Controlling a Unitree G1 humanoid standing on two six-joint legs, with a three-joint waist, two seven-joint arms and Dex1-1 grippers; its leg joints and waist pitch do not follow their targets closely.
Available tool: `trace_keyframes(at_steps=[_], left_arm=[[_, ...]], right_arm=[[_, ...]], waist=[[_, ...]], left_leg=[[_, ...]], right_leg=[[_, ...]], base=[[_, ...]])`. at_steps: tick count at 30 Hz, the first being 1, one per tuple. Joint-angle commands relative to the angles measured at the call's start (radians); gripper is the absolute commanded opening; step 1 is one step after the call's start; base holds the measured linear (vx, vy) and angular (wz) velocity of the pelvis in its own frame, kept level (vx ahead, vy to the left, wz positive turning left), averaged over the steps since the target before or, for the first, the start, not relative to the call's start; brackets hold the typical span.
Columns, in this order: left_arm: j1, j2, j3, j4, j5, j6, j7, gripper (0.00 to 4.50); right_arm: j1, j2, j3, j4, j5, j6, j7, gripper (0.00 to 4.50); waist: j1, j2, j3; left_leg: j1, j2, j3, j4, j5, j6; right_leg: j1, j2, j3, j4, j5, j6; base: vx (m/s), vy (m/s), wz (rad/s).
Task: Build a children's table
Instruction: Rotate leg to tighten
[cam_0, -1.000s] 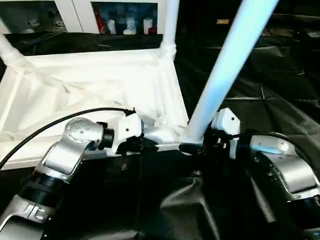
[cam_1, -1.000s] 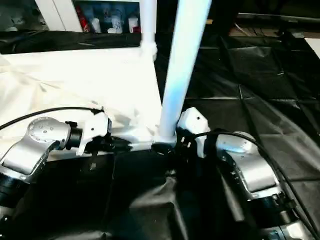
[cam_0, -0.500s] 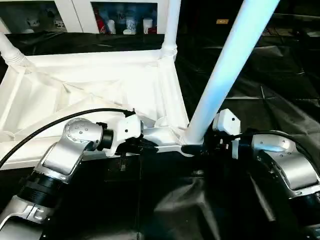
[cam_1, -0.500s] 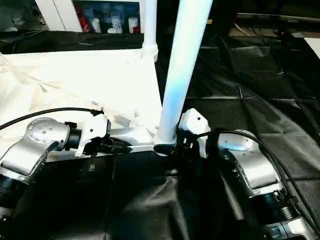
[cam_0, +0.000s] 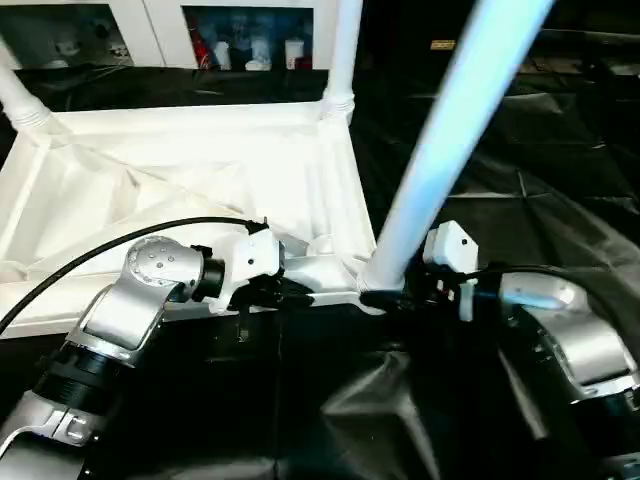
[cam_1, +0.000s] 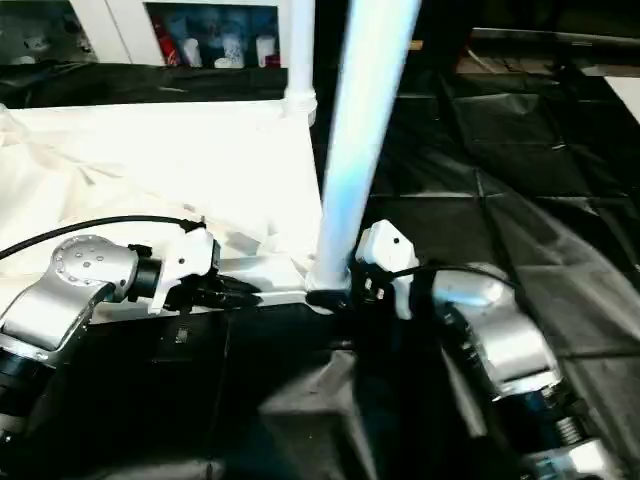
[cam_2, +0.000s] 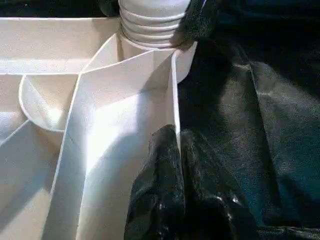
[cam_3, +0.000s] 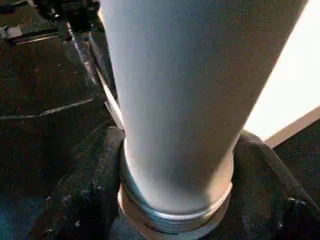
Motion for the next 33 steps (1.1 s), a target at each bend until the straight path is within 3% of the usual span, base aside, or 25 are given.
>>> trace_keyframes(at_steps=[1,4,6,8,9,11,12,14,15,17,21,22,25,28,30,33], left_arm=[[-0.013,-0.047,-0.021,0.040,0.033,0.032,0.084,0.00],[-0.027,-0.073,-0.022,0.062,0.047,0.050,0.124,0.00],[-0.049,-0.114,-0.028,0.094,0.070,0.081,0.183,0.00],[-0.060,-0.135,-0.031,0.109,0.082,0.096,0.215,0.00],[-0.074,-0.158,-0.038,0.128,0.096,0.114,0.245,0.00],[-0.087,-0.183,-0.045,0.147,0.109,0.132,0.276,0.00],[-0.103,-0.208,-0.055,0.169,0.127,0.144,0.310,0.00],[-0.124,-0.244,-0.072,0.197,0.147,0.159,0.343,0.00],[-0.133,-0.263,-0.077,0.206,0.146,0.165,0.345,0.00],[-0.138,-0.271,-0.086,0.207,0.147,0.169,0.337,0.00],[-0.132,-0.261,-0.092,0.194,0.147,0.173,0.322,0.00],[-0.123,-0.245,-0.092,0.181,0.147,0.177,0.305,0.00],[-0.117,-0.231,-0.090,0.174,0.148,0.175,0.295,0.00],[-0.113,-0.217,-0.084,0.165,0.151,0.171,0.281,0.00],[-0.108,-0.206,-0.082,0.155,0.150,0.168,0.269,0.00],[-0.089,-0.170,-0.079,0.118,0.137,0.160,0.229,0.00]], right_arm=[[0.027,0.076,-0.023,0.027,-0.030,0.051,-0.171,2.70],[0.033,0.138,-0.034,0.022,-0.050,0.081,-0.284,2.70],[0.024,0.240,-0.047,0.039,-0.090,0.106,-0.450,2.70],[0.015,0.274,-0.050,0.054,-0.103,0.116,-0.502,2.70],[-0.003,0.316,-0.057,0.082,-0.116,0.123,-0.568,2.70],[-0.021,0.356,-0.063,0.110,-0.133,0.144,-0.636,2.70],[-0.039,0.397,-0.070,0.139,-0.148,0.156,-0.701,2.70],[-0.064,0.446,-0.069,0.172,-0.170,0.175,-0.773,2.70],[-0.074,0.467,-0.063,0.179,-0.180,0.177,-0.798,2.70],[-0.081,0.483,-0.063,0.178,-0.180,0.166,-0.804,2.70],[-0.073,0.469,-0.044,0.150,-0.171,0.148,-0.756,2.70],[-0.064,0.469,-0.066,0.119,-0.136,0.149,-0.735,2.70],[-0.065,0.462,-0.078,0.101,-0.129,0.147,-0.729,3.39],[-0.071,0.439,-0.083,0.073,-0.138,0.155,-0.719,3.48],[-0.073,0.413,-0.080,0.052,-0.143,0.162,-0.704,3.80],[-0.074,0.287,-0.032,0.006,-0.170,0.151,-0.574,3.83]], waist=[[0.002,-0.001,-0.064],[0.003,-0.001,-0.064],[0.000,0.004,-0.063],[-0.002,0.004,-0.063],[-0.002,0.004,-0.060],[-0.003,0.005,-0.058],[-0.005,-0.002,-0.056],[-0.005,0.004,-0.055],[-0.005,0.001,-0.055],[-0.003,0.003,-0.059],[-0.004,0.004,-0.060],[-0.003,0.004,-0.061],[-0.004,0.003,-0.063],[-0.003,0.003,-0.064],[-0.002,0.003,-0.066],[-0.002,0.003,-0.068]], left_leg=[[0.015,0.056,-0.026,-0.055,-0.159,0.065],[0.016,0.056,-0.030,-0.061,-0.166,0.035],[0.016,0.056,-0.032,-0.064,-0.179,0.024],[0.010,0.053,-0.035,-0.067,-0.182,0.011],[0.018,0.055,-0.033,-0.067,-0.199,0.011],[0.017,0.053,-0.034,-0.070,-0.221,0.000],[0.016,0.053,-0.035,-0.071,-0.227,0.000],[0.023,0.052,-0.036,-0.072,-0.245,-0.009],[0.021,0.053,-0.039,-0.074,-0.247,-0.013],[0.019,0.055,-0.037,-0.078,-0.229,-0.009],[0.018,0.056,-0.036,-0.078,-0.242,-0.008],[0.017,0.057,-0.036,-0.079,-0.239,-0.005],[0.013,0.057,-0.035,-0.078,-0.213,0.004],[0.013,0.057,-0.032,-0.075,-0.197,0.011],[0.014,0.056,-0.029,-0.073,-0.174,0.017],[0.010,0.056,-0.029,-0.070,-0.137,0.029]], right_leg=[[0.058,-0.095,0.053,-0.084,-0.287,-0.227],[0.055,-0.095,0.054,-0.090,-0.365,-0.186],[0.048,-0.095,0.053,-0.090,-0.367,-0.175],[0.054,-0.097,0.053,-0.089,-0.371,-0.166],[0.045,-0.096,0.055,-0.094,-0.385,-0.161],[0.045,-0.097,0.056,-0.097,-0.421,-0.152],[0.043,-0.097,0.056,-0.098,-0.432,-0.146],[0.035,-0.097,0.056,-0.104,-0.478,-0.129],[0.039,-0.099,0.056,-0.103,-0.482,-0.115],[0.039,-0.097,0.056,-0.099,-0.406,-0.111],[0.042,-0.098,0.057,-0.094,-0.340,-0.129],[0.043,-0.098,0.058,-0.093,-0.327,-0.134],[0.047,-0.097,0.058,-0.089,-0.278,-0.153],[0.049,-0.098,0.058,-0.087,-0.247,-0.169],[0.050,-0.094,0.058,-0.085,-0.217,-0.175],[0.058,-0.094,0.057,-0.078,-0.157,-0.189]], base=[[0.000,0.000,0.00],[0.000,0.000,0.00],[0.000,0.000,0.00],[0.000,0.000,0.00],[0.000,0.000,0.00],[0.000,0.000,0.00],[0.000,0.000,0.00],[0.000,0.000,0.00],[0.000,0.000,0.00],[0.000,0.000,0.00],[0.000,0.000,0.00],[0.000,0.000,0.00],[0.000,0.000,0.00],[0.000,0.000,0.00],[0.000,0.000,0.00],[0.000,0.000,0.00]])
